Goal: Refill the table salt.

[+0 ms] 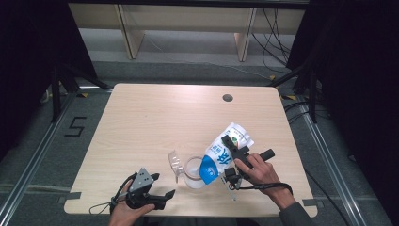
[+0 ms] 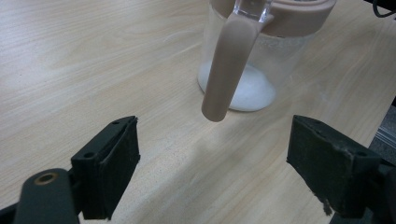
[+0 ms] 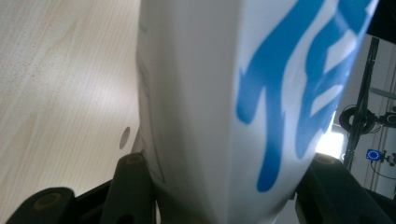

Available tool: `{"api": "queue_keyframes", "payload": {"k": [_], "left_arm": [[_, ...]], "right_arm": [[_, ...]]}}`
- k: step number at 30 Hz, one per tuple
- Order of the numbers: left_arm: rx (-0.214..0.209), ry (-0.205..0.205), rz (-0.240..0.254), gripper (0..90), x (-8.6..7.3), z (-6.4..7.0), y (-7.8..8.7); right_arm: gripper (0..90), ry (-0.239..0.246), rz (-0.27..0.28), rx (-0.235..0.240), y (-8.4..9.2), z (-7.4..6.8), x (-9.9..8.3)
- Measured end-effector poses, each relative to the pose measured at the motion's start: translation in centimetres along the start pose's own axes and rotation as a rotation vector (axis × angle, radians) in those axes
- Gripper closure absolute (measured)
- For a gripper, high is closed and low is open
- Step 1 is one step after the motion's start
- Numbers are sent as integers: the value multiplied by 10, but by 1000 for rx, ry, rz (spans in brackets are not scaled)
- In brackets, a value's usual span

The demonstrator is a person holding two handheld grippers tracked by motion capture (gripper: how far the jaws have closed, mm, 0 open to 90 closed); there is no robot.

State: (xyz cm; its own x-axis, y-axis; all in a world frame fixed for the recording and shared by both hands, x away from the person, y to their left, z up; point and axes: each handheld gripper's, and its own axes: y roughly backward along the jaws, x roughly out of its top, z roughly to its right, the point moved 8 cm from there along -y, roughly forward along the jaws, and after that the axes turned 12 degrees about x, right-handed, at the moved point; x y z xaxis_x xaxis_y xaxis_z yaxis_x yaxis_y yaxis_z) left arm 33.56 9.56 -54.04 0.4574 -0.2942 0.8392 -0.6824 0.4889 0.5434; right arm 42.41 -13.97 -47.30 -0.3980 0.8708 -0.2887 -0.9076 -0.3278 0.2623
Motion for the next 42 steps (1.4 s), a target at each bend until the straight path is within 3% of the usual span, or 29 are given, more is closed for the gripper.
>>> {"api": "queue_keyframes", "payload": {"k": [26,28,29,33,34,36,38,39,42], "left_arm": [[1,2,2,162,0,0,0],[-1,6,3,162,0,0,0],[-1,5,4,162,0,0,0],[0,6,3,162,0,0,0],[0,6,3,162,0,0,0],[0,6,4,162,0,0,0],[0,8,4,162,0,0,0],[0,6,3,162,0,0,0],[0,7,3,162,0,0,0]], "right_arm": [[556,10,-2,4,-1,0,0],[557,0,-5,-1,0,0,-1],[558,-29,-9,8,0,-3,-2],[558,-27,6,-9,-1,-3,-1],[559,-2,8,-18,-1,0,0],[559,-30,-5,1,-1,-4,-2],[560,-29,-6,1,-1,-3,-2],[561,1,7,-21,-1,0,0],[562,-33,0,-1,-1,-4,-2]]}}
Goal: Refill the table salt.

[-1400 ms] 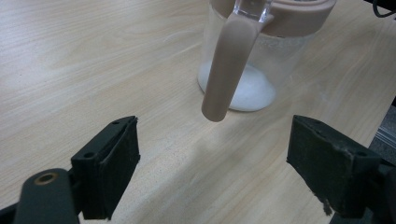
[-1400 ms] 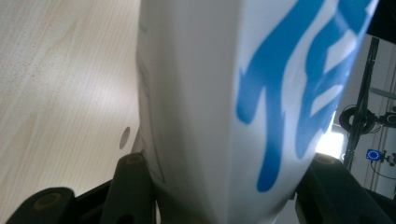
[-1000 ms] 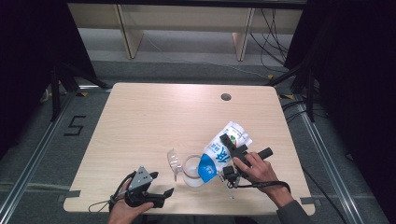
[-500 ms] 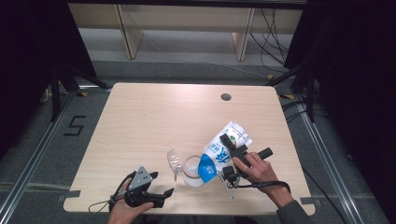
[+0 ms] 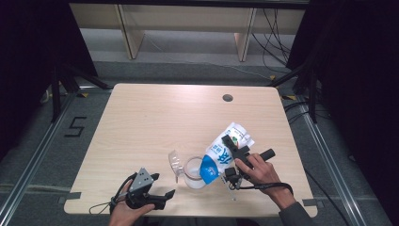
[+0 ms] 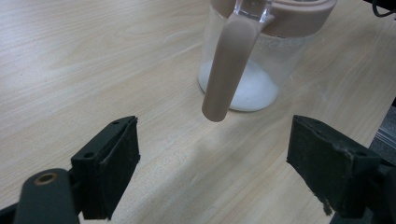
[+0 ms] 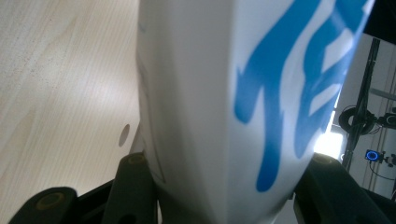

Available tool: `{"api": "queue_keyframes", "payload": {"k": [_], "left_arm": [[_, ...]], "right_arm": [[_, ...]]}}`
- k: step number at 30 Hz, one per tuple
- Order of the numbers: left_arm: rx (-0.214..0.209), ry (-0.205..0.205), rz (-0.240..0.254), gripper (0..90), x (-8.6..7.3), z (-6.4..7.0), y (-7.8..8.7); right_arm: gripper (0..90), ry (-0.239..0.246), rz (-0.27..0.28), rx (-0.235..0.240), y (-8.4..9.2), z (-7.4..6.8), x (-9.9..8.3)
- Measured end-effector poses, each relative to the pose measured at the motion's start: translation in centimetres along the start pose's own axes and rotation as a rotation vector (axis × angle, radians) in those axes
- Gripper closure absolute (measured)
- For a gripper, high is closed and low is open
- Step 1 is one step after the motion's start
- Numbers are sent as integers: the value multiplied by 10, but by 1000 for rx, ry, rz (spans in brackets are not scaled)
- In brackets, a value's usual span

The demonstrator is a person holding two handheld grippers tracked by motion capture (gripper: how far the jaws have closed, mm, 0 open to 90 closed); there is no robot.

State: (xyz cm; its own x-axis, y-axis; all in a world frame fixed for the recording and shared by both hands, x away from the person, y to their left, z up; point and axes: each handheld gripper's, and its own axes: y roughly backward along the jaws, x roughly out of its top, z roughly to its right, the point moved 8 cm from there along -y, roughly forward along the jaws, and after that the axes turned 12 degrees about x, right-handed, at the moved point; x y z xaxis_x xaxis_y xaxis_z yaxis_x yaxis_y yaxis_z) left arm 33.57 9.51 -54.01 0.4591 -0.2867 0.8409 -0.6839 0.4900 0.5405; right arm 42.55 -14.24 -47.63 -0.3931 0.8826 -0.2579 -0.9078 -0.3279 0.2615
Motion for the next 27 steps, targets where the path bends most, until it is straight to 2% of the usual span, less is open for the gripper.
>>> {"api": "queue_keyframes", "payload": {"k": [7,13,14,15,18,19,20,21,26,27], "left_arm": [[0,-1,0,162,0,0,0],[0,-1,1,162,0,0,0],[0,0,1,162,0,0,0],[0,0,0,162,0,0,0],[0,-1,1,162,0,0,0],[0,-1,0,162,0,0,0],[0,-1,0,162,0,0,0],[0,-1,0,162,0,0,0],[0,-1,0,162,0,0,0],[0,-1,0,162,0,0,0]], "right_arm": [[563,2,-1,-1,0,0,0],[566,36,3,-21,1,4,1],[567,36,3,-22,1,4,1],[567,9,-2,-14,1,2,0],[570,12,-6,-9,1,2,0],[572,37,-5,-13,1,4,1],[573,14,-10,-5,1,2,0],[574,44,-4,-13,1,4,1],[582,42,-3,-10,1,4,1],[584,10,-8,-1,1,1,0]]}}
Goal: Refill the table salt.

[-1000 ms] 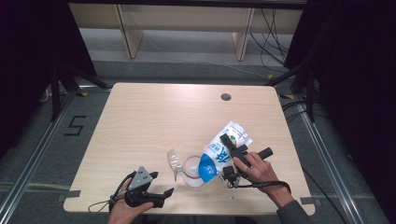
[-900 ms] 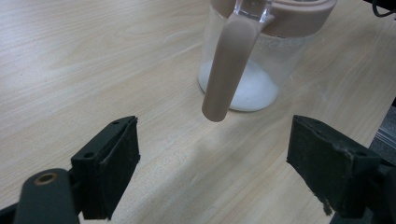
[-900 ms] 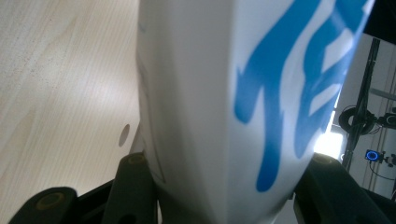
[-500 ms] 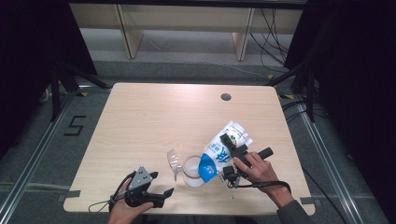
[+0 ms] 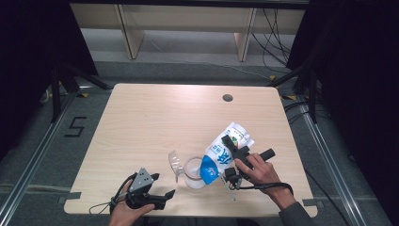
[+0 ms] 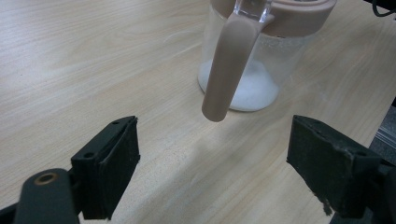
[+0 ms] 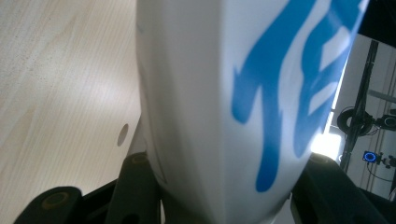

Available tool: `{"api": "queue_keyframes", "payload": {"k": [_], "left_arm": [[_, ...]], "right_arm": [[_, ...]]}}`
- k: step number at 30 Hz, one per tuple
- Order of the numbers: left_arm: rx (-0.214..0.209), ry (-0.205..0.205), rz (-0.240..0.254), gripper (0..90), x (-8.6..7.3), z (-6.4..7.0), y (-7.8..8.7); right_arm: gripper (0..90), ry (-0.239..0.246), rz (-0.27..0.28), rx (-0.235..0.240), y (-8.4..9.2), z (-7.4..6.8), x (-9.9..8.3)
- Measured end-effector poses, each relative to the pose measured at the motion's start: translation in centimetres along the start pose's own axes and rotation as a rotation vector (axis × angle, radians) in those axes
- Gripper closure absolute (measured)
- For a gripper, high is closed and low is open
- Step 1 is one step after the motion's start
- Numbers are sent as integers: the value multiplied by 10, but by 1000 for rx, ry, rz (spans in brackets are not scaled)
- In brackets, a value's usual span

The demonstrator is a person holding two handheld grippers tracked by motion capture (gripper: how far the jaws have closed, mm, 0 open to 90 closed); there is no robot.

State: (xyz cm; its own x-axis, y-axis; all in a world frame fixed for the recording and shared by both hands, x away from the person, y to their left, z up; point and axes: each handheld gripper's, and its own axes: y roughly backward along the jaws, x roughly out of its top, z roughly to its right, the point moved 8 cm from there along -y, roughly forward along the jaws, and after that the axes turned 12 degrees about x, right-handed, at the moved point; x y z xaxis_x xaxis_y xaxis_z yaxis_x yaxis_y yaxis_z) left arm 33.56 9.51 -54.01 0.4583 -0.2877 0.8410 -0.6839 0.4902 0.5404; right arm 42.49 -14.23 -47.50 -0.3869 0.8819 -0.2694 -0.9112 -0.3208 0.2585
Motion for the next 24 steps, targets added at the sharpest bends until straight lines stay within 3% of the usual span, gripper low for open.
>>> {"api": "queue_keyframes", "payload": {"k": [1,2,5,7,8,9,13,16,24], "left_arm": [[0,0,0,162,0,0,0],[0,0,0,162,0,0,0],[1,11,-1,162,0,1,0],[1,0,1,162,0,0,0],[1,-1,1,162,0,0,0],[2,-6,-2,162,0,0,0],[1,-1,0,162,0,0,0],[1,-5,-2,162,0,0,0],[1,-6,-2,162,0,0,0]], "right_arm": [[585,31,6,-9,0,3,1],[586,-2,0,2,0,0,0],[591,1,5,-12,0,0,0],[595,-1,-1,3,0,-1,0],[597,35,11,-9,0,3,2],[598,38,17,-14,-1,3,3],[605,-14,7,-8,0,-1,1],[609,13,1,2,0,2,1],[616,-5,14,-7,-1,1,2]]}}
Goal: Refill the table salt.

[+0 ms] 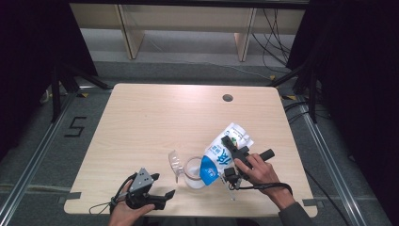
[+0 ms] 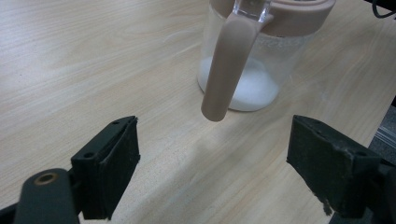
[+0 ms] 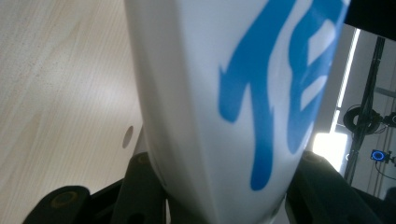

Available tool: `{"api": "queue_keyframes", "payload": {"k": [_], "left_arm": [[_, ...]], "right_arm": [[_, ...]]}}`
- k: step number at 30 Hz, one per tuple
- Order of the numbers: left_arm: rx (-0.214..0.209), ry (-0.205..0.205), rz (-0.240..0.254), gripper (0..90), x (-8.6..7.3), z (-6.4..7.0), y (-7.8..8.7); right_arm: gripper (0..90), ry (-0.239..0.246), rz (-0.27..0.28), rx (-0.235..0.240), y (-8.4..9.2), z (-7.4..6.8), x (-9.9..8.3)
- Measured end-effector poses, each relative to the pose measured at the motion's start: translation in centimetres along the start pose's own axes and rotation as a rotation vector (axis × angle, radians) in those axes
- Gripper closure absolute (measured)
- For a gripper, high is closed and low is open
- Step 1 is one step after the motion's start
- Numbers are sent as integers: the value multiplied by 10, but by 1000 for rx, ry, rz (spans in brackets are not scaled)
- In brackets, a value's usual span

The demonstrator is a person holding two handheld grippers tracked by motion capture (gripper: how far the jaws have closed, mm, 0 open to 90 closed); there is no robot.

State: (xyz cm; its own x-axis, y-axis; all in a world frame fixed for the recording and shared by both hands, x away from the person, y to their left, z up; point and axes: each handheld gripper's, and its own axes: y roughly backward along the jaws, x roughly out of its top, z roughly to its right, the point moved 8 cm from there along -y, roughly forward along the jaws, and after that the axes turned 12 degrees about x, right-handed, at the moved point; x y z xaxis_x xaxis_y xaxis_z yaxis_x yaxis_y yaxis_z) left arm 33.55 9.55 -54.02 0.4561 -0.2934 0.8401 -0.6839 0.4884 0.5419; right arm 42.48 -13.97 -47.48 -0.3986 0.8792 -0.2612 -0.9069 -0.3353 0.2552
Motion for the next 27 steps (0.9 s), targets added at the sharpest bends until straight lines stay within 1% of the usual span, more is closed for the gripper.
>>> {"api": "queue_keyframes", "payload": {"k": [8,10,11,12,13,14,15,16,18,19,20,21,22,23,24,25,26,27], "left_arm": [[0,0,0,162,0,0,0],[0,5,2,162,0,0,0],[-1,6,3,162,0,0,0],[-1,6,3,162,0,0,0],[0,1,0,162,0,0,0],[-1,6,2,162,0,0,0],[0,1,0,162,0,0,0],[0,0,0,162,0,0,0],[0,1,0,162,0,0,0],[-1,1,-1,162,0,0,0],[-1,7,3,162,0,0,0],[-2,6,2,162,0,0,0],[-2,5,1,162,0,0,0],[-1,5,2,162,0,0,0],[-1,6,3,162,0,0,0],[-1,6,3,162,0,0,0],[-1,7,3,162,0,0,0],[-1,9,2,162,0,1,0]], "right_arm": [[622,1,3,-2,0,1,0],[623,30,0,-5,0,3,0],[624,25,2,-1,0,3,0],[624,29,-4,7,0,3,-1],[625,-8,-20,24,1,-1,-3],[626,28,-20,16,1,3,-2],[626,-1,-25,28,1,0,-3],[629,35,-17,17,1,3,-2],[630,26,-20,17,1,2,-2],[630,32,-18,16,1,3,-2],[630,-9,-26,27,1,-1,-3],[631,-10,-6,11,0,0,-2],[631,19,-1,1,0,3,-1],[632,19,0,14,-1,2,0],[632,-2,-6,18,-1,0,-1],[632,14,1,-1,-1,3,0],[633,16,1,-2,-1,3,0],[633,8,-2,10,-1,1,0]]}}
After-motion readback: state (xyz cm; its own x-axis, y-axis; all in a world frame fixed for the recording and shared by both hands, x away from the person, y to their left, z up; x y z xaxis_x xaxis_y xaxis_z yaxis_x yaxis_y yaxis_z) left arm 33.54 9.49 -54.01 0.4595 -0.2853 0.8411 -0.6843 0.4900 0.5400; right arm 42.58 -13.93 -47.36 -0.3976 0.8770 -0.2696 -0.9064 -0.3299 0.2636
